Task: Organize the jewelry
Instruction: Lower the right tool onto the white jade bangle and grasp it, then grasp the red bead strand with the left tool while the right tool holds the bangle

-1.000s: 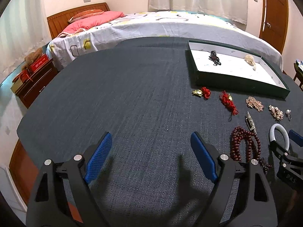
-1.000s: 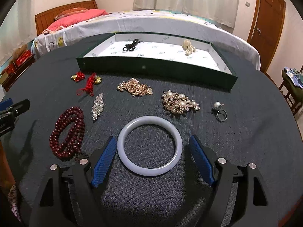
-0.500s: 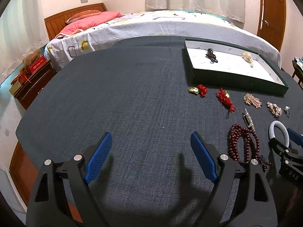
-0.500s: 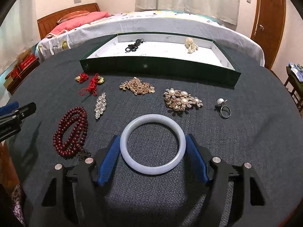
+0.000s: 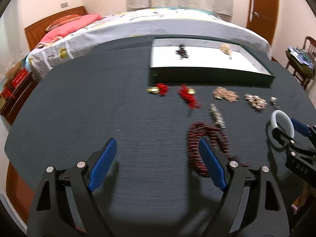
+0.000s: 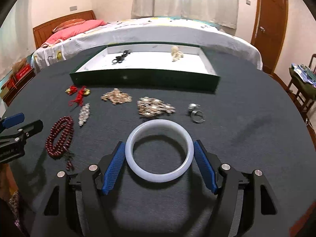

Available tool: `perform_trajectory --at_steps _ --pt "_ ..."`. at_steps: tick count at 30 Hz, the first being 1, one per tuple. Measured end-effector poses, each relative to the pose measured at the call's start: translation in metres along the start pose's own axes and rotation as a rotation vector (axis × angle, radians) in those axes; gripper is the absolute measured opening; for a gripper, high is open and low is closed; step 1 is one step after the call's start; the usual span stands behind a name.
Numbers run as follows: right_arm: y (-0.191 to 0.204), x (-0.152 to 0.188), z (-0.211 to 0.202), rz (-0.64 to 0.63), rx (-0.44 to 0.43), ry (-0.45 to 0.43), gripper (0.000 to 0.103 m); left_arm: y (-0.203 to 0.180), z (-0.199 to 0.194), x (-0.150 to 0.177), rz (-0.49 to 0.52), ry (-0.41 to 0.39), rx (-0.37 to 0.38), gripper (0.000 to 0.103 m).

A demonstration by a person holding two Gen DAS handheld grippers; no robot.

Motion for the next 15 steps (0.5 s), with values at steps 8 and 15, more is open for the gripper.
perform_trajectory --at_steps 8,15 --pt "-0.027 0.001 -0.002 0.047 0.008 -0.002 0.068 -0.047 0.012 0.000 0.067 0.030 0.038 0.083" --pt "-0.029 0.001 -0.001 0.054 -0.011 -0.001 0.068 -0.055 0.029 0.005 0.076 0.070 0.013 0.083"
Point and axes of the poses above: each gripper's, at about its wrist camera, not at the fingertips, and z roughly the way its jaws point, y to its left, x to its underside, the point moved 9 cm from there along z, roughly the way its jaws point, and after that the axes turned 6 degrees about x, right-handed, at the moved point
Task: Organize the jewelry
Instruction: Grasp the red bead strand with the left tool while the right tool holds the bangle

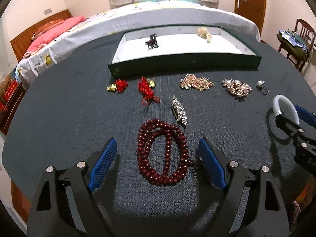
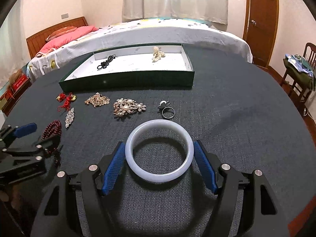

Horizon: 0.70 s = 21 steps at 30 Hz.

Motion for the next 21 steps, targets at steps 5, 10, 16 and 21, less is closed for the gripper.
perform_trajectory --at_steps 5,10,16,21 --pt "0.000 0.002 0.003 0.006 -0.008 0.011 0.068 0.009 0.007 0.004 -0.055 0.026 0.023 0.083" --pt "0.002 0.003 0.004 -0.001 -0.007 0.014 0.068 0.012 0.005 0.006 -0.083 0.017 0.060 0.065" --pt "0.006 0.005 0.005 -0.007 -0.010 0.020 0.068 0.002 0.001 0.006 -0.036 0.004 0.098 0.042" --pt "0.008 0.005 0.004 -0.014 -0.008 0.019 0.068 0.003 -0.001 0.007 -0.041 -0.004 0.119 0.021"
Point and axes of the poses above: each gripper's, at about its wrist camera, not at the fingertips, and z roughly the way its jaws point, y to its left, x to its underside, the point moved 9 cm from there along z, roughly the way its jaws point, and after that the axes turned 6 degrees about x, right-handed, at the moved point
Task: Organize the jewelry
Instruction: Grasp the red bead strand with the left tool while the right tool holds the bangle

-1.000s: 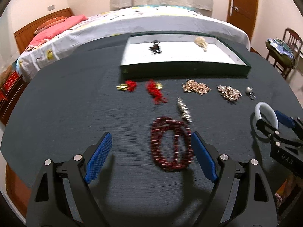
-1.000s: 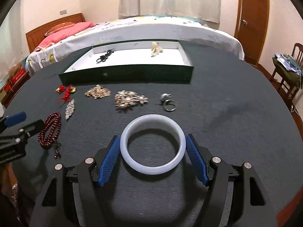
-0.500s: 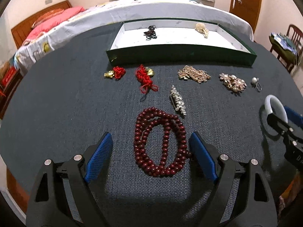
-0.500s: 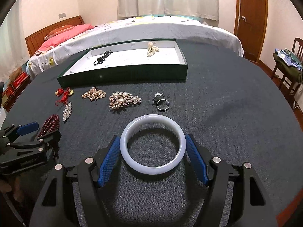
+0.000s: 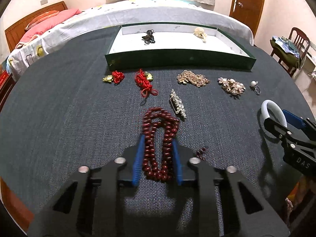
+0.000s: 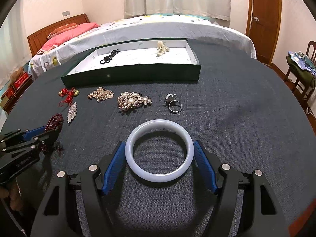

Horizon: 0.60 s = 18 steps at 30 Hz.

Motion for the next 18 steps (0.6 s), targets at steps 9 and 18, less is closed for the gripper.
perform_trajectory --at_steps 9,18 --pt "0.006 -0.003 -0.006 -0.015 0.004 -0.020 0.068 0.004 -0.002 0.000 -0.018 -0.008 0.009 0.012" --pt "0.011 -0.009 -0.013 -0.022 0.002 -0.042 0.068 0.007 -0.018 -0.007 -0.026 -0.051 0.013 0.011"
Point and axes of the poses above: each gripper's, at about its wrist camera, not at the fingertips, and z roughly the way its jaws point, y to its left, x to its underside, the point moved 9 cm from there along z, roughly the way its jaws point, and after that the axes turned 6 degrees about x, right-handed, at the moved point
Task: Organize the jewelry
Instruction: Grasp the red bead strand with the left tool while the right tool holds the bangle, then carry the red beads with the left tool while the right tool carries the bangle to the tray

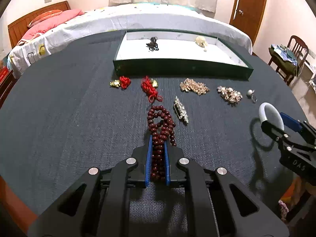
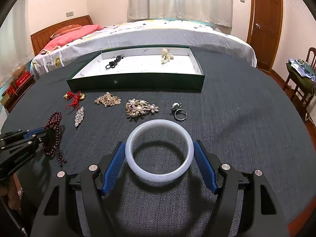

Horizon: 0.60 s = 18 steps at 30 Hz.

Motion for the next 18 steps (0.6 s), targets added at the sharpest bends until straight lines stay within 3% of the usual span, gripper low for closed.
perform_trajectory --at_steps 18 --pt "0.001 -0.025 -0.017 0.021 -0.024 -0.053 0.068 -0.017 -0.036 -0.043 0.041 -0.126 0.027 0.011"
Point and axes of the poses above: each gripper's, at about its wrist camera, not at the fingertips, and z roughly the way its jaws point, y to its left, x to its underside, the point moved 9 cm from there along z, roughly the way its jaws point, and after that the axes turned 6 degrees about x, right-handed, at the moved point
